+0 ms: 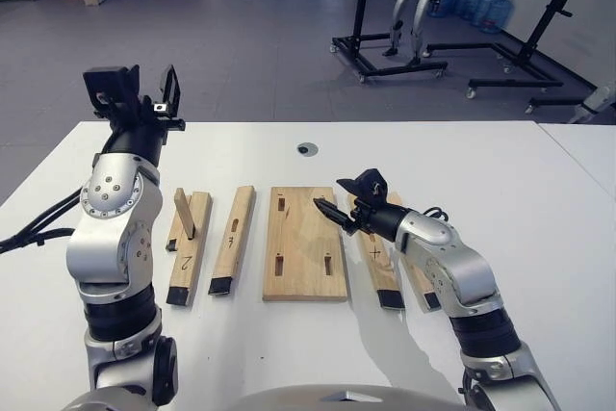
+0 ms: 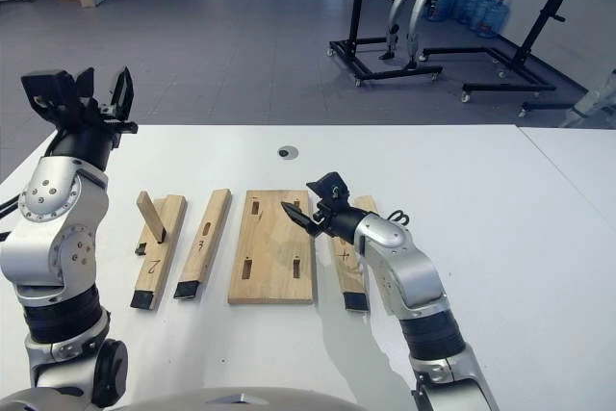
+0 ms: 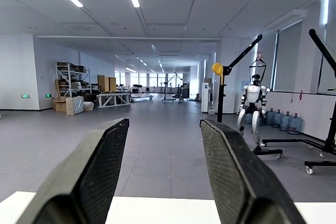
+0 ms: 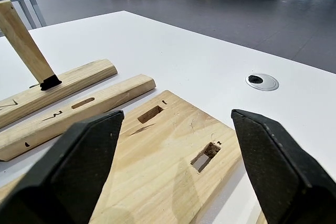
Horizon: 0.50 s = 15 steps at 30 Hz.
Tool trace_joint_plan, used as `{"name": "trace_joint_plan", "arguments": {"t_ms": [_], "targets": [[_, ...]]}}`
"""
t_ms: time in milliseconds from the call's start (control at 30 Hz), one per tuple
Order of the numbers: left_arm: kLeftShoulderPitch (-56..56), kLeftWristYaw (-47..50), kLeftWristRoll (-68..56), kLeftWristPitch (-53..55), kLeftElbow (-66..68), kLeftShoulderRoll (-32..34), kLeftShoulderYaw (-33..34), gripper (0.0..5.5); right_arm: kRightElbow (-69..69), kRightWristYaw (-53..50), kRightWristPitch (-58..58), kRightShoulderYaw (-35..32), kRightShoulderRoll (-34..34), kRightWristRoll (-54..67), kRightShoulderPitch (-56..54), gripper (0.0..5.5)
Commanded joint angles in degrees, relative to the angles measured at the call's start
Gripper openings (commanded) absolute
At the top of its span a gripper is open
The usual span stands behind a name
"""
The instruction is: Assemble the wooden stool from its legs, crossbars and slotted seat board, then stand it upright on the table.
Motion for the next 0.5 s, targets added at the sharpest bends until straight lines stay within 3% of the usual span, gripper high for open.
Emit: {"name": "trace_joint_plan", "arguments": {"t_ms": [33, 500], "targets": [[-0.9, 0.3, 0.5, 2.3, -0.7, 0.8, 0.6, 2.49, -0.5, -0.2, 0.2, -0.1, 0.1, -0.1, -0.2, 3.79], [0.0, -1.0, 3.5, -1.6, 3.9, 0.2, -2.6, 2.49, -0.8, -0.3, 0.6, 0.0, 0.1, 0.1, -0.2, 3.79]]}}
